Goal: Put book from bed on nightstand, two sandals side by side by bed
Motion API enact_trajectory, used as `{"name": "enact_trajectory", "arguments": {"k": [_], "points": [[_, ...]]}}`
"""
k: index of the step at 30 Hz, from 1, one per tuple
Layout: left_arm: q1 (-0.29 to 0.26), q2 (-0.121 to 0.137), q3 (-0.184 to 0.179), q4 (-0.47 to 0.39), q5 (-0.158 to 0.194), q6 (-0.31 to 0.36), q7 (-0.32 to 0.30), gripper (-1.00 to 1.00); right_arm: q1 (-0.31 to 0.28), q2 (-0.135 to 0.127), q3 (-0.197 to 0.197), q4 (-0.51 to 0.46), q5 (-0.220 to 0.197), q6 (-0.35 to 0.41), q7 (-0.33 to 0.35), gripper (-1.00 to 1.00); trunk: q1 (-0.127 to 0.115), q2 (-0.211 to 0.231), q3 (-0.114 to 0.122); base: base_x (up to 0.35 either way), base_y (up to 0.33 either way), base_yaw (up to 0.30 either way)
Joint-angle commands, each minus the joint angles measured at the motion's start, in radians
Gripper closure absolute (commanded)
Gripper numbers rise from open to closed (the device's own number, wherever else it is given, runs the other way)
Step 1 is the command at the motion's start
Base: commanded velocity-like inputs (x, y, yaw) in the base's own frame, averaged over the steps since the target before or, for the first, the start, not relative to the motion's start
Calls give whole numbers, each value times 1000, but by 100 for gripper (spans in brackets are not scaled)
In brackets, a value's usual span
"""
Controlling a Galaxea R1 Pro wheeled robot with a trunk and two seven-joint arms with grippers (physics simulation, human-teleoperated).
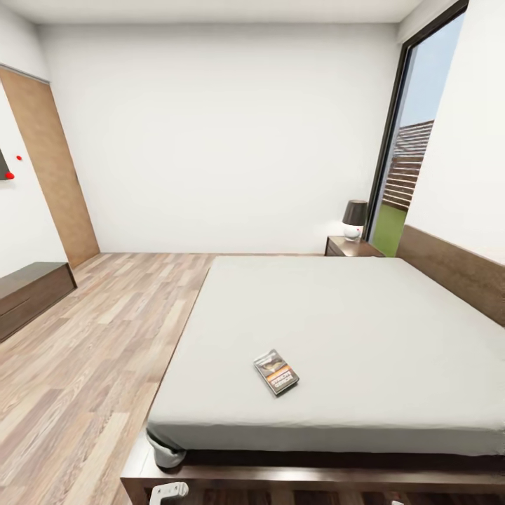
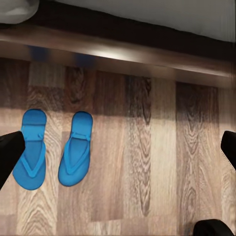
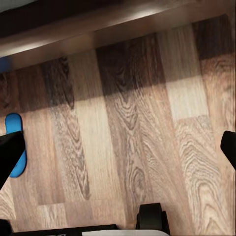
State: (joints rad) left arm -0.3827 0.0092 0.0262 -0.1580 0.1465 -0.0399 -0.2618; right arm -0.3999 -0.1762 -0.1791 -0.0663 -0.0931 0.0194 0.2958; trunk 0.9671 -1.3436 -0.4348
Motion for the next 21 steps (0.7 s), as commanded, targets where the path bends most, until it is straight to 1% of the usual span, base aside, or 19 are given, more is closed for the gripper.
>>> {"name": "enact_trajectory", "arguments": {"k": [1, 21], "points": [[-1, 0, 2, 1, 7, -1, -5, -100, 0, 0, -2, 1, -10, 2, 5, -100, 0, -1, -1, 3, -291, 0], [-1, 0, 2, 1, 7, -1, -5, -100, 0, 0, -2, 1, -10, 2, 5, -100, 0, -1, -1, 0, -291, 0]]}}
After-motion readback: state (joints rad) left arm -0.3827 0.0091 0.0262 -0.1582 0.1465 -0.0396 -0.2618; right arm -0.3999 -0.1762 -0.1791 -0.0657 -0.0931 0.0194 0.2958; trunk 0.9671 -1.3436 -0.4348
